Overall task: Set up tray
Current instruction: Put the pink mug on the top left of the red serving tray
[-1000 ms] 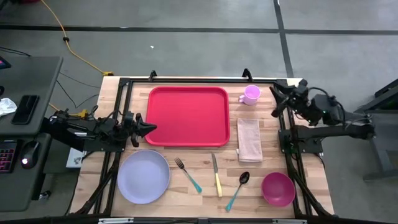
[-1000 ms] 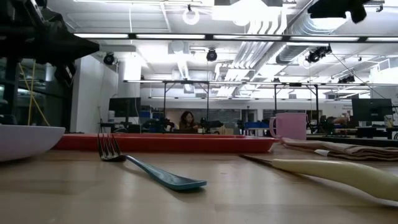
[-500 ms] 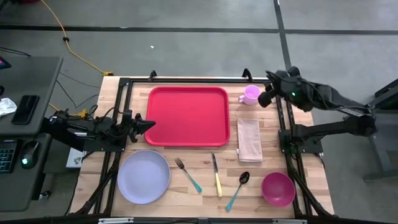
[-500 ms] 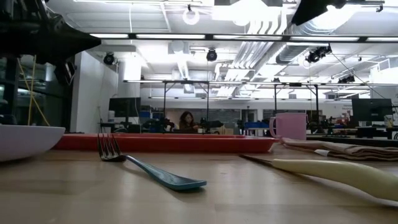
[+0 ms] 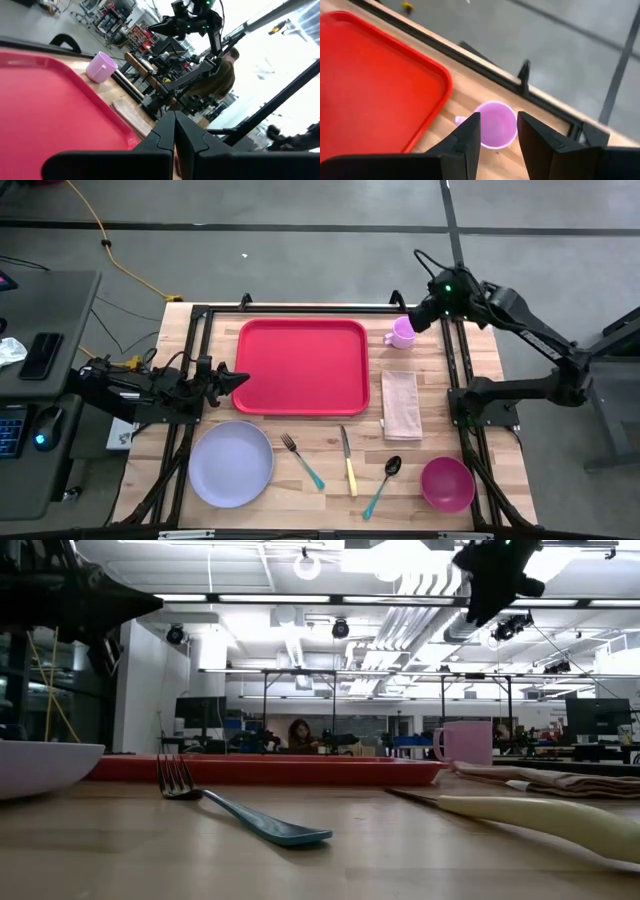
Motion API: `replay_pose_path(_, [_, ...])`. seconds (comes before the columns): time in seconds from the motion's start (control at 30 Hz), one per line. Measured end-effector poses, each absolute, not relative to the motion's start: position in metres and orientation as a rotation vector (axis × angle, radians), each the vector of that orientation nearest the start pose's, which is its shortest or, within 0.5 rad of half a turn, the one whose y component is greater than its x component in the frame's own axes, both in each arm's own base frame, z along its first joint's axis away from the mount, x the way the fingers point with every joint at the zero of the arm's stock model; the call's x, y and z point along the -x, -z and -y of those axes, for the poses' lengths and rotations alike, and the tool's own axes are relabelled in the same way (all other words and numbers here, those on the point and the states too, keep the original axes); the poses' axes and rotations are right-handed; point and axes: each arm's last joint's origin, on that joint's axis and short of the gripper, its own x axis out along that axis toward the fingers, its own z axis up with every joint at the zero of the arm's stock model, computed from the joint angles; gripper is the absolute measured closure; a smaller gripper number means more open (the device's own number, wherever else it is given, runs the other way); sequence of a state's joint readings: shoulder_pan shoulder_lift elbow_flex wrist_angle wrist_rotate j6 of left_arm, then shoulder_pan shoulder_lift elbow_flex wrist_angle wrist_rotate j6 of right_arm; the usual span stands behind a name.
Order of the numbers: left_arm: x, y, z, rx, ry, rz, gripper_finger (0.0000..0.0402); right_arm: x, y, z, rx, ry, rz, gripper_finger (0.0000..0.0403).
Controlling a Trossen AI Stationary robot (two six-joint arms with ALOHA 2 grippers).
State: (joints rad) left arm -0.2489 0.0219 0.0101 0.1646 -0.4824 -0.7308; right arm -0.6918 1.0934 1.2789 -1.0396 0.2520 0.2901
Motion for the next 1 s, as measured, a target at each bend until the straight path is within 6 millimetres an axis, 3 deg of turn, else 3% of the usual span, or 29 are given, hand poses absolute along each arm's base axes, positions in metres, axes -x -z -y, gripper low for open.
replay_pose_path(0.1, [-0.094,-0.18,0.01,0.814,-0.167,0.224,0.0362,-0.146,-0.359,0.144,-0.498,1.063,-0.783,0.0294])
replay_pose_path(0.27, [-0.094,-0.181,0.01,0.818,-0.166,0.225,0.0362,-0.157,-0.338,0.17,-0.595,1.009,-0.887,0.0294])
replay_pose_path(0.47, [-0.094,-0.181,0.01,0.848,-0.164,0.228,0.0362,-0.169,-0.31,0.195,-0.586,0.978,-1.04,0.0294])
replay_pose_path(1.0, [-0.095,-0.18,0.01,0.842,-0.168,0.226,0.0362,-0.165,-0.27,0.235,-0.65,1.019,-1.204,0.0294])
